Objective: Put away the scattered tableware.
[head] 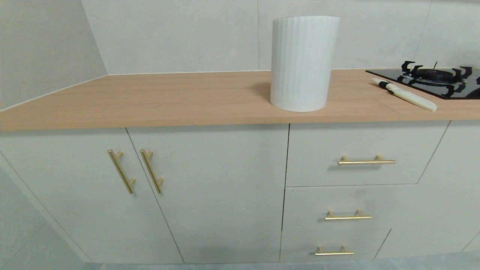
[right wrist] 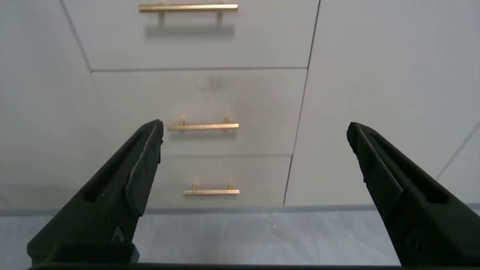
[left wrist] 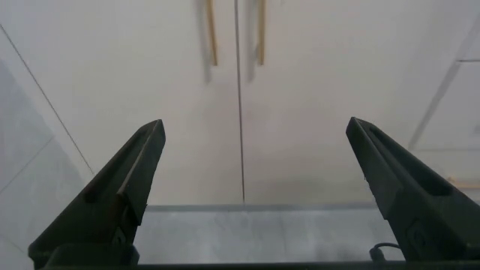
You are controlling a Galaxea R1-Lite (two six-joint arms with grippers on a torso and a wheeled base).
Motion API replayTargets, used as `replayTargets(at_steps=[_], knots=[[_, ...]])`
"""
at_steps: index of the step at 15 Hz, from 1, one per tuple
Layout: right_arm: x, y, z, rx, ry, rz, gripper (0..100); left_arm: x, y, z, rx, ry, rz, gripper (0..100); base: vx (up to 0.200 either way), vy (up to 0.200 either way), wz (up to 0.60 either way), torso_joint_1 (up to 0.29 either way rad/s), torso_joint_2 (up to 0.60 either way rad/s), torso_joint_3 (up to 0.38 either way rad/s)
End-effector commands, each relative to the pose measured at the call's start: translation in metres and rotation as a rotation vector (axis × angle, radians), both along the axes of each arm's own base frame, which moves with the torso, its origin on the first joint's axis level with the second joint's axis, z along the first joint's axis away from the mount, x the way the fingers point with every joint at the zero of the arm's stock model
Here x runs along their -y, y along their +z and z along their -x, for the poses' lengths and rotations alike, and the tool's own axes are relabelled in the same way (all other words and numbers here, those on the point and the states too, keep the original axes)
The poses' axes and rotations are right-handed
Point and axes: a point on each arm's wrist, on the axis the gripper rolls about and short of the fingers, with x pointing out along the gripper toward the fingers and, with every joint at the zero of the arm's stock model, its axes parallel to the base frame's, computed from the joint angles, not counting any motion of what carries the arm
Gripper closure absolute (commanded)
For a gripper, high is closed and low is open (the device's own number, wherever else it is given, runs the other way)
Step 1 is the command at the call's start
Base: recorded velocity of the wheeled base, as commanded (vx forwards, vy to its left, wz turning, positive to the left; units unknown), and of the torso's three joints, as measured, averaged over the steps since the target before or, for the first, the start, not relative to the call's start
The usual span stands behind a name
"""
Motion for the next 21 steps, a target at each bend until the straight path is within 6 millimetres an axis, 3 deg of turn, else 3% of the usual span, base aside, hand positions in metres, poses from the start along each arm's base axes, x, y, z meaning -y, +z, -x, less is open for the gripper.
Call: replayTargets(at_steps=[1,6,16,21], knots=[[0.0,0.0,-0.0001,-0.002,0.0,0.001,0,0.0,0.0,0.0,-0.001,0.001,0.0,0,0.2,0.0,0.0,0.007,-0.01,0.002],[0.0,0.0,-0.0001,-0.002,0.0,0.001,0,0.0,0.0,0.0,-0.001,-0.001,0.0,0,0.2,0.0,0.0,0.002,0.0,0.004],[0.0,0.0,-0.0001,-0.002,0.0,0.001,0,0.0,0.0,0.0,-0.001,0.001,0.001,0,0.0,0.0,0.0,0.0,0.0,0.0],[0.0,0.0,-0.0001,-0.002,0.0,0.001,0,0.0,0.0,0.0,-0.001,0.001,0.001,0,0.0,-0.2,0.0,0.0,0.0,0.003]])
